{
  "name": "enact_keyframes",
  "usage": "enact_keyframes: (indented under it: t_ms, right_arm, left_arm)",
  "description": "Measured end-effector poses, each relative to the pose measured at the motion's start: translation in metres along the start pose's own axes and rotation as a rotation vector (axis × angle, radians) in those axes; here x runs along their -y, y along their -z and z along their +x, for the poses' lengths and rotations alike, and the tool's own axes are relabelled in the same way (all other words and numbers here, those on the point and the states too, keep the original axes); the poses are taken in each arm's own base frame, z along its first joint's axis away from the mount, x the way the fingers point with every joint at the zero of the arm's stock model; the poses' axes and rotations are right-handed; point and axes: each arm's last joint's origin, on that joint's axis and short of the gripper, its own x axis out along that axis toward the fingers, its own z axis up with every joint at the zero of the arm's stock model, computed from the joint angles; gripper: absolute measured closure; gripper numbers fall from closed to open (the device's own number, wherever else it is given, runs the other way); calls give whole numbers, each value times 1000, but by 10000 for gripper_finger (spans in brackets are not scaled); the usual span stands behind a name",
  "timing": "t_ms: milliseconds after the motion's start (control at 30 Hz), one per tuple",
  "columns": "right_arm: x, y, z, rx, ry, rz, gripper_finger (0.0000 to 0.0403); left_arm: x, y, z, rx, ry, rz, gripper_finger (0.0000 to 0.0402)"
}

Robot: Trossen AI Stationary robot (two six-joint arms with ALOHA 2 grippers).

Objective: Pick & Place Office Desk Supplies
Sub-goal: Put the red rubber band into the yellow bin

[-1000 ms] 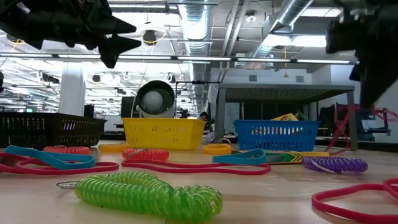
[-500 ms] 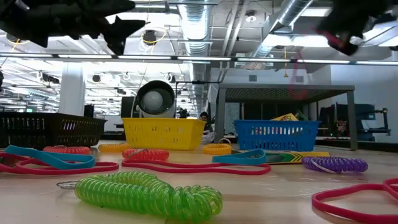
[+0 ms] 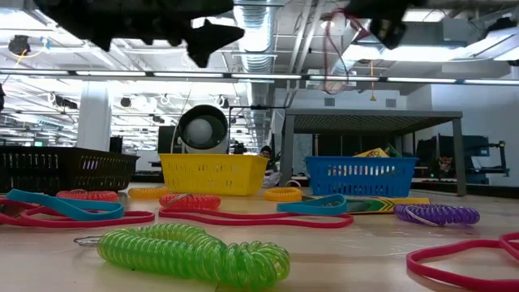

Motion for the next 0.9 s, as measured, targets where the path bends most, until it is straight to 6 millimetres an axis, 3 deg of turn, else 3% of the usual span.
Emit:
enact_keyframes:
  t_ms: [467, 900]
  right_arm:
    - [2, -41, 47, -15, -67, -102, 403]
    - [-7, -53, 56, 7, -114, -141, 403]
  left_arm:
    - [7, 10, 44, -79, 49, -9, 157]
    - [11, 4, 45, -48, 35, -2, 193]
